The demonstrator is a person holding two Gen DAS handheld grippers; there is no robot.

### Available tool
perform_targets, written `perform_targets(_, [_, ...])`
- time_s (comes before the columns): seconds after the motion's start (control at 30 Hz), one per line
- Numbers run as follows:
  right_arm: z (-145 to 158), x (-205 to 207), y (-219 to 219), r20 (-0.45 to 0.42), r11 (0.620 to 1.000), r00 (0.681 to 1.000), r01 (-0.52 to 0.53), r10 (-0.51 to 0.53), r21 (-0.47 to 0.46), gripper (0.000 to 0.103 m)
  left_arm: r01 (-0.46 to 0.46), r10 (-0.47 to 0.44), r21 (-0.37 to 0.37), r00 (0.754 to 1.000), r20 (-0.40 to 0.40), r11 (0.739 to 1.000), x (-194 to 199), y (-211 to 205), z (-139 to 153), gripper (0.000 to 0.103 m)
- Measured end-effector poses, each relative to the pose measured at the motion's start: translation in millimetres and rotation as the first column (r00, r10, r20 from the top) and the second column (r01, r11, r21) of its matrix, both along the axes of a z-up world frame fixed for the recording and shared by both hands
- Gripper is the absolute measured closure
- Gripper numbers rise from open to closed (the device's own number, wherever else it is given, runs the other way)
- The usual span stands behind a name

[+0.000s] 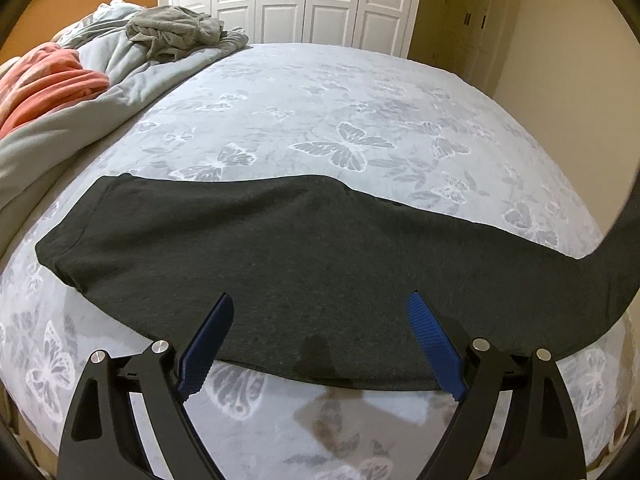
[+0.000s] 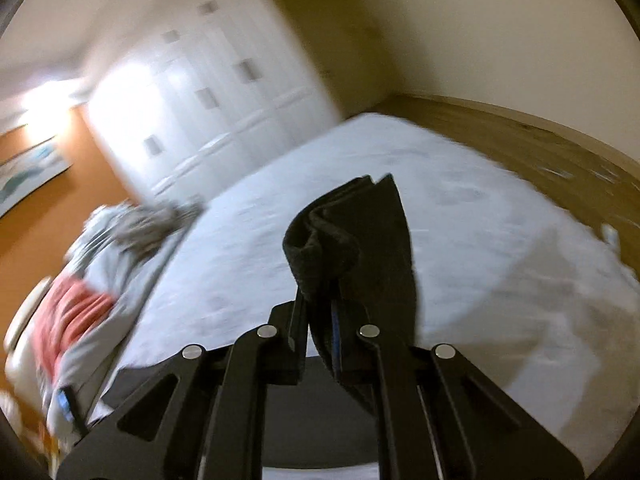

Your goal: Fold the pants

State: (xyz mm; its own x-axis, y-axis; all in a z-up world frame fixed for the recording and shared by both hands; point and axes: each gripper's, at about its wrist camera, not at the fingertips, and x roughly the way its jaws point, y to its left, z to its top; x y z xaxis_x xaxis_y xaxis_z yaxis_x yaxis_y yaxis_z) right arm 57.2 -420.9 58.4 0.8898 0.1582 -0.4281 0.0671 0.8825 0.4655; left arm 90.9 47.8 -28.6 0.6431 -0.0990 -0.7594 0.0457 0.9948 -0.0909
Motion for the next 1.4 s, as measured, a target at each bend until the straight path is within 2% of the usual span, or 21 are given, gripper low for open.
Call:
perform_targets(0.13, [5.7, 26.6, 84.9, -0.005, 0.979, 0.981, -0.194, 0.194, -0.055, 0.095, -0.010, 0.010, 0.001, 1.000, 0.009, 1.000, -2.3, 9.6, 2.5, 0.017])
perform_targets(0.23, [-6.1, 41.3, 144.6, -0.060, 0.943, 0.952, -0.306, 0.301, -0.129, 0.095, -0.025, 0.025, 0.000, 1.000, 0.011, 1.000, -3.9, 21.3, 3.3, 0.017])
perform_targets(0.33, [-24.9, 51.8, 193.9, -0.122, 0.905, 0.923, -0.382, 0.364, -0.189, 0.095, -0.050, 0.050, -0.002, 0.999, 0.010, 0.999, -4.8, 37.8, 4.4, 0.017])
perform_targets(0.43, [-42.9, 59.4, 233.1, -0.178, 0.869, 0.899, -0.434, 0.400, -0.239, 0.095, -0.077, 0.077, -0.006, 0.997, 0.010, 0.997, -6.8, 58.3, 5.2, 0.017])
perform_targets(0.5, [-51.2, 57.7, 246.5, -0.194, 0.855, 0.895, -0.442, 0.402, -0.270, 0.095, -0.093, 0.093, -0.005, 0.996, 0.011, 0.996, -8.1, 71.1, 6.2, 0.017])
perform_targets(0.67, [-39.5, 54.4, 278.4, -0.131, 0.841, 0.907, -0.420, 0.400, -0.340, 0.097, -0.152, 0.153, -0.046, 0.988, 0.030, 0.987, -16.2, 122.7, 15.3, 0.017])
perform_targets(0.7, [-41.7, 55.1, 289.1, -0.143, 0.830, 0.897, -0.442, 0.419, -0.340, 0.097, -0.158, 0.159, -0.055, 0.987, 0.031, 0.986, -16.4, 129.4, 16.8, 0.017])
perform_targets(0.77, [-62.6, 64.6, 311.5, -0.244, 0.788, 0.854, -0.519, 0.459, -0.331, 0.094, -0.173, 0.175, -0.088, 0.984, 0.015, 0.981, -14.3, 150.6, 19.2, 0.017])
perform_targets(0.83, [-89.8, 73.4, 321.3, -0.365, 0.766, 0.807, -0.572, 0.463, -0.293, 0.092, -0.191, 0.191, -0.141, 0.981, -0.013, 0.971, -11.3, 171.8, 20.4, 0.017])
perform_targets(0.87, [-94.1, 73.2, 317.3, -0.395, 0.768, 0.795, -0.580, 0.460, -0.272, 0.092, -0.214, 0.214, -0.170, 0.977, -0.017, 0.962, -11.8, 182.4, 21.2, 0.017])
perform_targets(0.9, [-91.5, 71.2, 308.1, -0.388, 0.777, 0.797, -0.575, 0.463, -0.254, 0.092, -0.231, 0.232, -0.187, 0.973, -0.016, 0.955, -13.7, 189.3, 21.9, 0.017])
perform_targets(0.97, [-71.3, 63.1, 271.9, -0.327, 0.823, 0.836, -0.522, 0.441, -0.224, 0.087, -0.274, 0.278, -0.205, 0.961, -0.011, 0.940, -18.2, 204.8, 22.6, 0.017])
perform_targets(1.03, [-51.3, 55.2, 229.8, -0.276, 0.875, 0.891, -0.426, 0.361, -0.230, 0.061, -0.291, 0.294, -0.199, 0.956, -0.010, 0.936, -20.7, 209.8, 20.6, 0.017])
perform_targets(1.1, [-41.0, 47.5, 203.2, -0.255, 0.891, 0.921, -0.362, 0.296, -0.274, 0.060, -0.292, 0.295, -0.189, 0.955, -0.015, 0.938, -20.3, 208.3, 18.7, 0.017])
perform_targets(1.17, [-42.6, 41.7, 197.1, -0.267, 0.880, 0.923, -0.354, 0.275, -0.317, 0.060, -0.274, 0.275, -0.184, 0.961, -0.018, 0.944, -19.4, 198.6, 19.2, 0.017])
perform_targets(1.2, [-46.0, 38.7, 203.6, -0.275, 0.870, 0.914, -0.379, 0.298, -0.315, 0.060, -0.263, 0.264, -0.182, 0.964, -0.016, 0.948, -18.4, 194.0, 20.2, 0.017])
perform_targets(1.3, [-71.4, 31.7, 260.2, -0.330, 0.785, 0.852, -0.511, 0.407, -0.350, 0.040, -0.217, 0.222, -0.159, 0.975, 0.008, 0.963, -17.6, 171.0, 26.1, 0.017])
perform_targets(1.4, [-98.8, 30.6, 315.2, -0.391, 0.674, 0.789, -0.611, 0.475, -0.415, 0.040, -0.181, 0.186, -0.107, 0.982, 0.041, 0.978, -18.3, 149.9, 30.2, 0.017])
